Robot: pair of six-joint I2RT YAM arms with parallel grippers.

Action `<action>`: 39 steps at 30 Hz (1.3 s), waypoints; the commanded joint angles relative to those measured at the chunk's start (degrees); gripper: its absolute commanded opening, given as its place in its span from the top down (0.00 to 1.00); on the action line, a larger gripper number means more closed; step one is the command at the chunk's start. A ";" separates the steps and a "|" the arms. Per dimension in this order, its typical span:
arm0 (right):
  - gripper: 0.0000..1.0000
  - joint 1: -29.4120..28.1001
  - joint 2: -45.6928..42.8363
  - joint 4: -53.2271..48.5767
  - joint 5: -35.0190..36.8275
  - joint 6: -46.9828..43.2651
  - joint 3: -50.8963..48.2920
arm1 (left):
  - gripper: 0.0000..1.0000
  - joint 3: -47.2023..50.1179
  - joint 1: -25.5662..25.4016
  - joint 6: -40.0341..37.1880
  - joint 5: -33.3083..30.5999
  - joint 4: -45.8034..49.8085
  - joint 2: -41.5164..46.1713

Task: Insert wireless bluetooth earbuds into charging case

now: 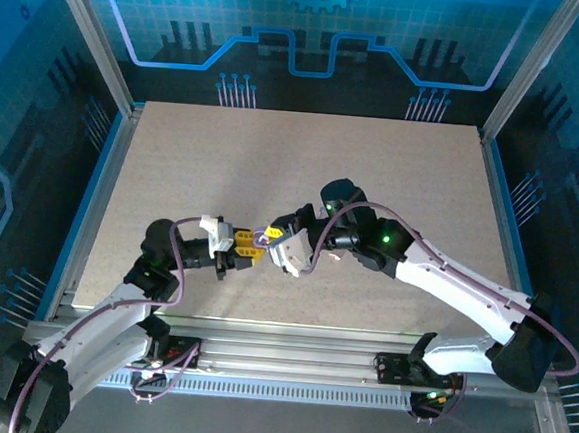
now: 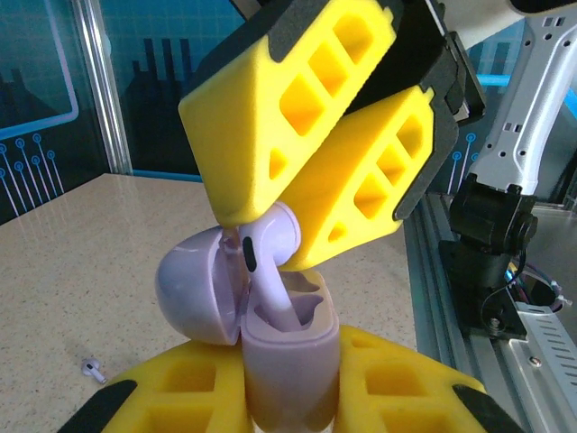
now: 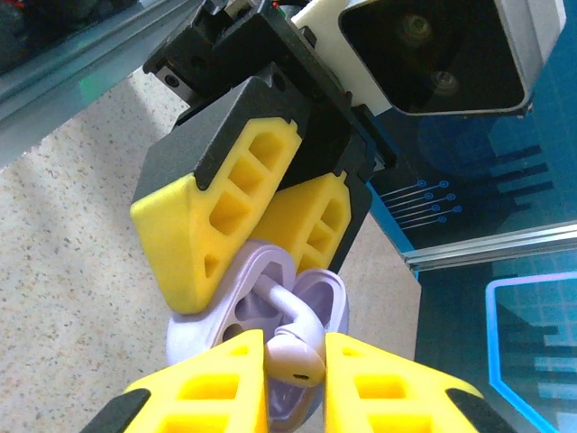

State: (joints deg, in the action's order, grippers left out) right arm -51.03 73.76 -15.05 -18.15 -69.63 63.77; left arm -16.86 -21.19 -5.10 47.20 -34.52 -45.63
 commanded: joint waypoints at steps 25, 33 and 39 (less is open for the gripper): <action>0.83 -7.16 -0.52 -6.88 11.65 -12.34 -3.18 | 0.87 -1.68 -0.66 -2.98 -1.70 -2.72 1.95; 0.84 -7.07 -0.04 -8.47 12.97 -13.10 -2.65 | 0.87 -1.90 -0.78 -2.96 -2.05 -2.02 2.36; 0.84 -5.84 -1.28 -8.94 8.61 -7.53 -2.19 | 0.87 -1.30 -0.93 -4.27 -3.81 -1.80 3.37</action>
State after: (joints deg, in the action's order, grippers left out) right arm -56.64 72.29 -15.70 -5.48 -80.77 62.94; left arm -16.86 -21.63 -7.07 45.67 -30.24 -44.36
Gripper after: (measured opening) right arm 0.166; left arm 0.204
